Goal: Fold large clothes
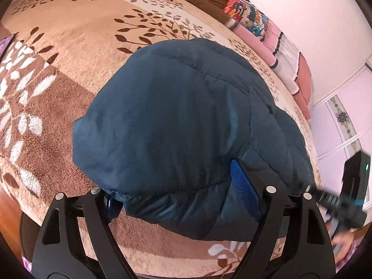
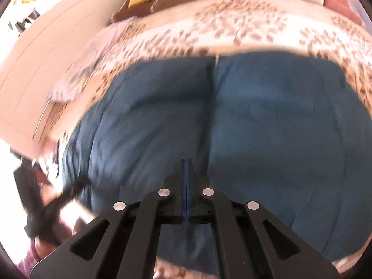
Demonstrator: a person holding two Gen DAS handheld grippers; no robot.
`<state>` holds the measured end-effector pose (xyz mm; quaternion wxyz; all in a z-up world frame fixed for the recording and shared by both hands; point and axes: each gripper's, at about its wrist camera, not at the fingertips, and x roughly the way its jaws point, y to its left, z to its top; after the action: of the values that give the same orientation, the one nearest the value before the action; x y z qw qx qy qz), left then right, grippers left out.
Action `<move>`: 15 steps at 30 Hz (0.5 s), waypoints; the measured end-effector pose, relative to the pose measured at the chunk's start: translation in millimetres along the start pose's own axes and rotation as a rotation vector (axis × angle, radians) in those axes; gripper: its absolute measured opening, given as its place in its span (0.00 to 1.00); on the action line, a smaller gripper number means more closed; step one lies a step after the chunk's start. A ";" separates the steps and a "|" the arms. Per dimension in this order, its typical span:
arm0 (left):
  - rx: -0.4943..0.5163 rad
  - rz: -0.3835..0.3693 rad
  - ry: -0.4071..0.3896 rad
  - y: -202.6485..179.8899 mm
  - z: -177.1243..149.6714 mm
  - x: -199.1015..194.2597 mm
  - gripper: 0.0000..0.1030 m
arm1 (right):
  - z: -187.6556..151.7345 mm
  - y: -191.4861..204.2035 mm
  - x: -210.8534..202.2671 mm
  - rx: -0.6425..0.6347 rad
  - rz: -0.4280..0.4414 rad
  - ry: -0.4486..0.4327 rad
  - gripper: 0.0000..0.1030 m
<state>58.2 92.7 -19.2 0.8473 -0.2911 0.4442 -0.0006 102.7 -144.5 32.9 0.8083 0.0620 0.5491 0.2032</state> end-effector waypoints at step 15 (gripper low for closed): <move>0.099 -0.032 -0.087 -19.6 -2.3 -19.3 0.20 | -13.4 -2.7 49.4 0.014 -0.047 0.075 0.00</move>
<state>49.8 80.3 4.0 0.8790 -0.2557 0.4018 -0.0233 106.7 -129.0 -15.9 0.7912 0.0472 0.5818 0.1826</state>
